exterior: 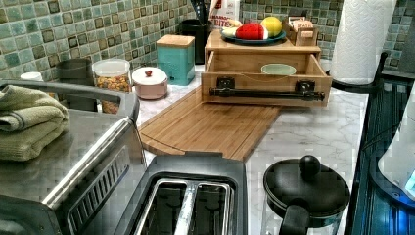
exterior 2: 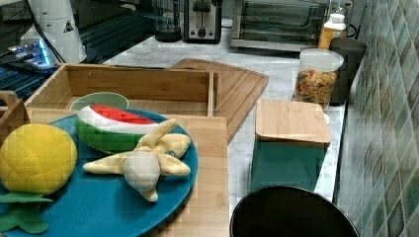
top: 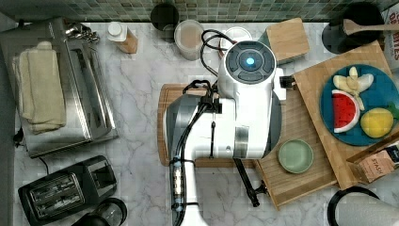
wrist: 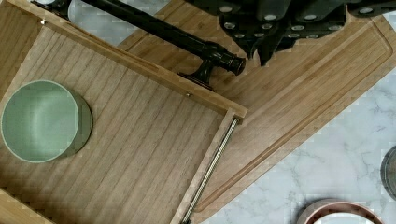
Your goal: Close the drawer.
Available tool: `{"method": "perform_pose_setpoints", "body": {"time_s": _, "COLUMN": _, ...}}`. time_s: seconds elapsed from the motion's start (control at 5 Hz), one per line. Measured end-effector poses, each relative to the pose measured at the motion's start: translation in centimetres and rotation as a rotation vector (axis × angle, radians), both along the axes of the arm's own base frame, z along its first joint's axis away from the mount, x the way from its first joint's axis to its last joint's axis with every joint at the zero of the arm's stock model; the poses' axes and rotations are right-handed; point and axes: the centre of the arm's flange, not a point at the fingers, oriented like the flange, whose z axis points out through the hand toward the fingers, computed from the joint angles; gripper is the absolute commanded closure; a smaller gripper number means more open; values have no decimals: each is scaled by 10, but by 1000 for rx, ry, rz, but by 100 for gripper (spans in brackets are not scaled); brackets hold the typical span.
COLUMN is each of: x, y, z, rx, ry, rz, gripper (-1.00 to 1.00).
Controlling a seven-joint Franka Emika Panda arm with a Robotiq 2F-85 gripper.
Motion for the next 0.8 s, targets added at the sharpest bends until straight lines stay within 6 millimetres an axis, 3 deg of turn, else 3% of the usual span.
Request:
{"method": "perform_pose_setpoints", "body": {"time_s": 0.4, "x": 1, "y": 0, "z": -6, "rx": 0, "ry": 6, "rz": 0, "gripper": 100}}
{"method": "perform_pose_setpoints", "body": {"time_s": 0.8, "x": -6, "y": 1, "z": -32, "rx": 44, "ry": -12, "rz": 105, "gripper": 100}}
